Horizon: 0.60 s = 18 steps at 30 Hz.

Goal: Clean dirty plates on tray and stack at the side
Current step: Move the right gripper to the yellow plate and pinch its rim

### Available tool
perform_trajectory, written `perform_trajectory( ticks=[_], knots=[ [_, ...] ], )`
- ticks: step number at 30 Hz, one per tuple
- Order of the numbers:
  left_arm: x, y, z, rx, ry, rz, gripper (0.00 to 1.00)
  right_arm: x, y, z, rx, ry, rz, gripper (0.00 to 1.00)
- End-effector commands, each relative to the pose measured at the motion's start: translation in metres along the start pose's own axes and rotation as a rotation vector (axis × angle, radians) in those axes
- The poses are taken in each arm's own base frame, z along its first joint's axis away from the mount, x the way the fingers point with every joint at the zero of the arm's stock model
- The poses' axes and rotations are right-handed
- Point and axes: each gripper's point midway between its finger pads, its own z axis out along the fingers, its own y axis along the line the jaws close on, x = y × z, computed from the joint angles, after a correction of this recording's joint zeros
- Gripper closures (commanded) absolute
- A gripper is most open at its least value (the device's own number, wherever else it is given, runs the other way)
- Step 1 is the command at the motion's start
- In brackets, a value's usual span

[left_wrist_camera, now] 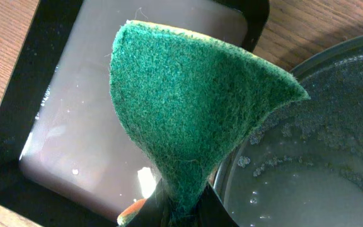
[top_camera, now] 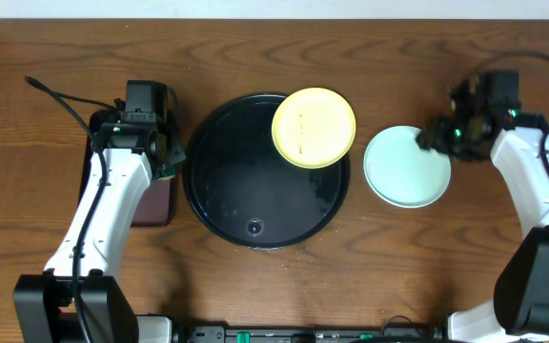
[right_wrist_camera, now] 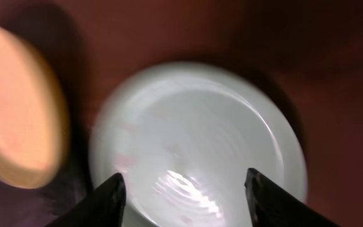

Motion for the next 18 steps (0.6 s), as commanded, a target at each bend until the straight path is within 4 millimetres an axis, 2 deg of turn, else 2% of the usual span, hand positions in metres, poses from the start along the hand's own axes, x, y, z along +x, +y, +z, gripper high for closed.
perform_trajectory(
  ticks=[1,2,3,6,10,13,15,18],
  knots=[
    [-0.006,0.003,-0.003,-0.014,-0.021,-0.010,0.93,-0.042,0.065,-0.019,-0.087,-0.103,-0.167,0.41],
    [-0.006,0.003,-0.003,-0.014,-0.021,-0.010,0.93,-0.048,0.077,-0.015,-0.100,-0.106,-0.204,0.40],
    [-0.006,0.003,-0.003,-0.014,-0.021,-0.010,0.93,-0.055,0.097,-0.004,-0.127,-0.094,-0.259,0.40],
    [-0.006,0.003,-0.003,-0.014,-0.021,-0.009,0.92,-0.063,0.119,0.022,-0.177,-0.043,-0.305,0.38],
    [-0.005,0.003,-0.003,-0.014,-0.020,-0.009,0.92,-0.062,0.142,0.055,-0.283,0.037,-0.309,0.39],
    [-0.005,0.004,-0.003,-0.015,-0.018,-0.008,0.93,-0.052,0.150,0.076,-0.337,0.091,-0.305,0.44],
    [-0.005,0.004,-0.003,-0.016,-0.017,-0.008,0.93,-0.039,0.149,0.093,-0.332,0.144,-0.299,0.48],
    [-0.005,0.004,-0.003,-0.016,-0.017,-0.008,0.93,-0.027,0.148,0.107,-0.324,0.190,-0.293,0.56]
  ],
)
